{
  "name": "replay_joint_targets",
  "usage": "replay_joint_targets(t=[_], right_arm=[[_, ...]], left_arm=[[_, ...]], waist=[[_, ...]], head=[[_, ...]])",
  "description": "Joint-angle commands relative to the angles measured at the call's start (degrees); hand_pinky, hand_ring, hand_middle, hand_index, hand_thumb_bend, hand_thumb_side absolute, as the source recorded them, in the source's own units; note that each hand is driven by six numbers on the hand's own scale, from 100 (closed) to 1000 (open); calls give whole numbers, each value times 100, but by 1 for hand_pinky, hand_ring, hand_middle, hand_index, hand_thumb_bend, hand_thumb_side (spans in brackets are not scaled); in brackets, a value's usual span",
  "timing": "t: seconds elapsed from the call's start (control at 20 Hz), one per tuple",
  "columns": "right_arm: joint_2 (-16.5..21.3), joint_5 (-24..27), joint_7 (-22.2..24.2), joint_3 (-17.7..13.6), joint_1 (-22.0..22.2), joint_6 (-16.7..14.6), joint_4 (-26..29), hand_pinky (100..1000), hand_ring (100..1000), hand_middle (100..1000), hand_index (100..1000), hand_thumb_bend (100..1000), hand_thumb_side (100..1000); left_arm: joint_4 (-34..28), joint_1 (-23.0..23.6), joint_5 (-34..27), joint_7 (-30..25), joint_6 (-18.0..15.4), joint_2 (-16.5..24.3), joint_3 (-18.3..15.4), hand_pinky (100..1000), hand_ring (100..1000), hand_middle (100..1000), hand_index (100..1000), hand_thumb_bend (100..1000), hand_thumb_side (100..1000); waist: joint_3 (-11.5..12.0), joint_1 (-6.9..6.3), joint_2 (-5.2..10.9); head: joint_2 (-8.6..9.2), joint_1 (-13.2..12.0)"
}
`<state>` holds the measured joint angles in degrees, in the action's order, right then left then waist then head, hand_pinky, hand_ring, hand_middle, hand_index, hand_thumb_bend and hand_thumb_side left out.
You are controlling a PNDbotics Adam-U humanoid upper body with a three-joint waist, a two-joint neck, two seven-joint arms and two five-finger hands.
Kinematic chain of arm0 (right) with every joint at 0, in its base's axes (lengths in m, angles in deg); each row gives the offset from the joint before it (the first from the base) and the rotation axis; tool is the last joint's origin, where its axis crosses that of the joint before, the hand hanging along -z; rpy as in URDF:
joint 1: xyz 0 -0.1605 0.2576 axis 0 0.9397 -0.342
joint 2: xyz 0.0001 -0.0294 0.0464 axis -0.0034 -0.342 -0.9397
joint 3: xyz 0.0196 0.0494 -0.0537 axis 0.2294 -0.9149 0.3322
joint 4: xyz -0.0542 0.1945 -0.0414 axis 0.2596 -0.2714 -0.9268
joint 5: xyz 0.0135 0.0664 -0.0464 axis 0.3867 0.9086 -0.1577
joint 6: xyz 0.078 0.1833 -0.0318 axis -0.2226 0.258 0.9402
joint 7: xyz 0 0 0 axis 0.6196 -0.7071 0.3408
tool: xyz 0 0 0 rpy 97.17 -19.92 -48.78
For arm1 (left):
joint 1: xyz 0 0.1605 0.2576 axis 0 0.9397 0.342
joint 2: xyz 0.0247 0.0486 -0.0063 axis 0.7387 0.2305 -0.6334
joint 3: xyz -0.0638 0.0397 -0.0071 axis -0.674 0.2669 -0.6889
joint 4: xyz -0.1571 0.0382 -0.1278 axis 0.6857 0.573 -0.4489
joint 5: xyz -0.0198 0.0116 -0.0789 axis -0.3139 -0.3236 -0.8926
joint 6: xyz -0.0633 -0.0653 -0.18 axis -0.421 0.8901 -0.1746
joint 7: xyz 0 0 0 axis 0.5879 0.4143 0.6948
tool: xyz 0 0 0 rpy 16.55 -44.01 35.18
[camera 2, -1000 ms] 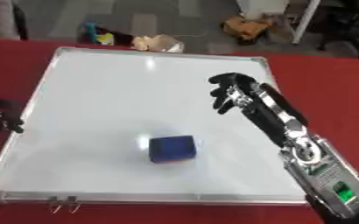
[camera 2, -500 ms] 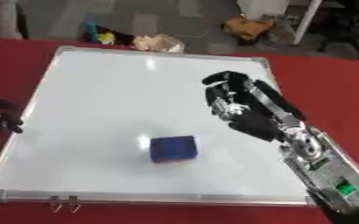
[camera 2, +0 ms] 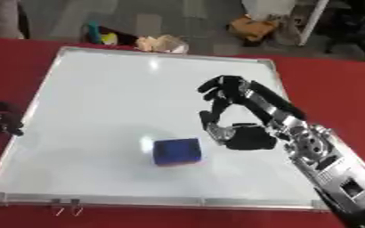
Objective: Wipe the whiteboard clean with a brush.
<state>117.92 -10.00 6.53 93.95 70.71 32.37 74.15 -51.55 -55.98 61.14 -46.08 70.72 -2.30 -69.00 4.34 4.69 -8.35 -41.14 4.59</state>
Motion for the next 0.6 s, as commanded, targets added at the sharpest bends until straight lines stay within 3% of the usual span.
replay_joint_targets(t=[0.05,0.6], right_arm=[[219,-303,278,-12,-122,-32,171,682,801,790,427,100,154],[271,-1120,882,129,-327,-166,81,727,798,779,425,100,135]], left_arm=[[-71,-78,-13,-17,-6,69,8,532,557,611,673,789,1000],[-73,-100,2,-31,-4,74,23,532,557,610,672,789,1000]], waist=[[15,-14,71],[70,3,43]], head=[[60,-8],[70,-11]])
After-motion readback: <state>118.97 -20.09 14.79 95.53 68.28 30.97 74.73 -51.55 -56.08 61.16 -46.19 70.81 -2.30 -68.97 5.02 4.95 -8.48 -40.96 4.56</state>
